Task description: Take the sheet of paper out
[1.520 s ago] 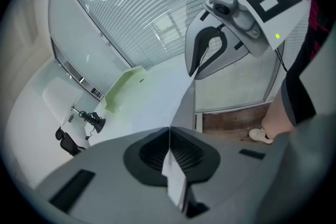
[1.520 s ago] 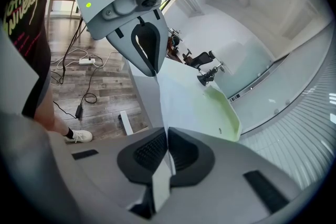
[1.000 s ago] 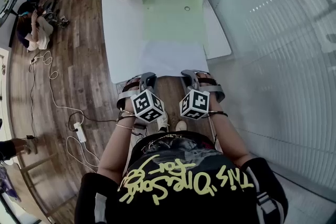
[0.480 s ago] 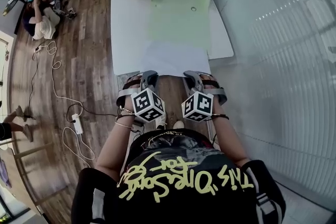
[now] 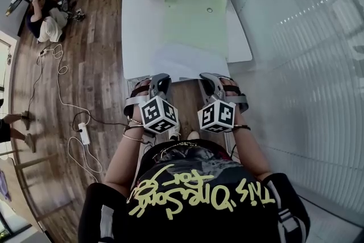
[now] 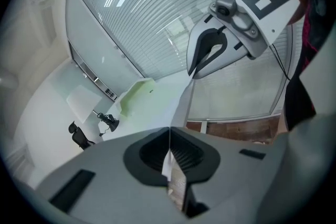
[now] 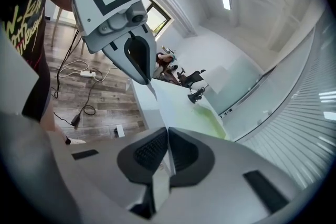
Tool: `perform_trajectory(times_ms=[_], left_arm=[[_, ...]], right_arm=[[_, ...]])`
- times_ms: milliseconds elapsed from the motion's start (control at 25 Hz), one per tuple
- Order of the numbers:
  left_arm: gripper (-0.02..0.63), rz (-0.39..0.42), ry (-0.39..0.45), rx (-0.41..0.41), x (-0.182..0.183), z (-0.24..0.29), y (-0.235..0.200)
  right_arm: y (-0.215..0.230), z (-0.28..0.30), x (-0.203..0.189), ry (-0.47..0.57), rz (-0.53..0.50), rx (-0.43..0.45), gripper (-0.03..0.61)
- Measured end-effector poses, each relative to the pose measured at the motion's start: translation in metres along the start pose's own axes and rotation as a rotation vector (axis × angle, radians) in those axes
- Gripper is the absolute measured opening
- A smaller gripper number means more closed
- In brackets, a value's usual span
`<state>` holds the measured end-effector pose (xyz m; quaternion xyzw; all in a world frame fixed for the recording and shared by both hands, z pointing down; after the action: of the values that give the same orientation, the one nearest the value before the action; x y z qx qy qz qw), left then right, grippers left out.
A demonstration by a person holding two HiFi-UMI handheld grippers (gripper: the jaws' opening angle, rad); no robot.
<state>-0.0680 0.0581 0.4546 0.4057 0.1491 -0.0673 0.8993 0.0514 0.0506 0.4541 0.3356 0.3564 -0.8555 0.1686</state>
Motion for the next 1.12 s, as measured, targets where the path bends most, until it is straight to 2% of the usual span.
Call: perform_trajectory(times_ms=[800, 1120], left_arm=[[0.011, 0.001, 0.036, 0.176, 0.023, -0.035, -0.052], [0.011, 0.012, 0.056, 0.214, 0.033, -0.043, -0.064]], right_arm=[[0.045, -0.029, 0.048, 0.147, -0.041, -0.141, 0.008], [0.057, -0.039, 0.056, 0.160, -0.064, -0.179, 0.008]])
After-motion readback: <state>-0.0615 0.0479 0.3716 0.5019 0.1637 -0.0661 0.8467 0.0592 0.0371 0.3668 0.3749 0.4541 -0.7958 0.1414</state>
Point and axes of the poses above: the fingertips, and each gripper's own axes: z forward along the fingers, y to its right, x out of its top, the point moved 5 cm from there along -z, backward along the fingers, and after that the axes turned 15 degrees about z, right-handed, at the moved point
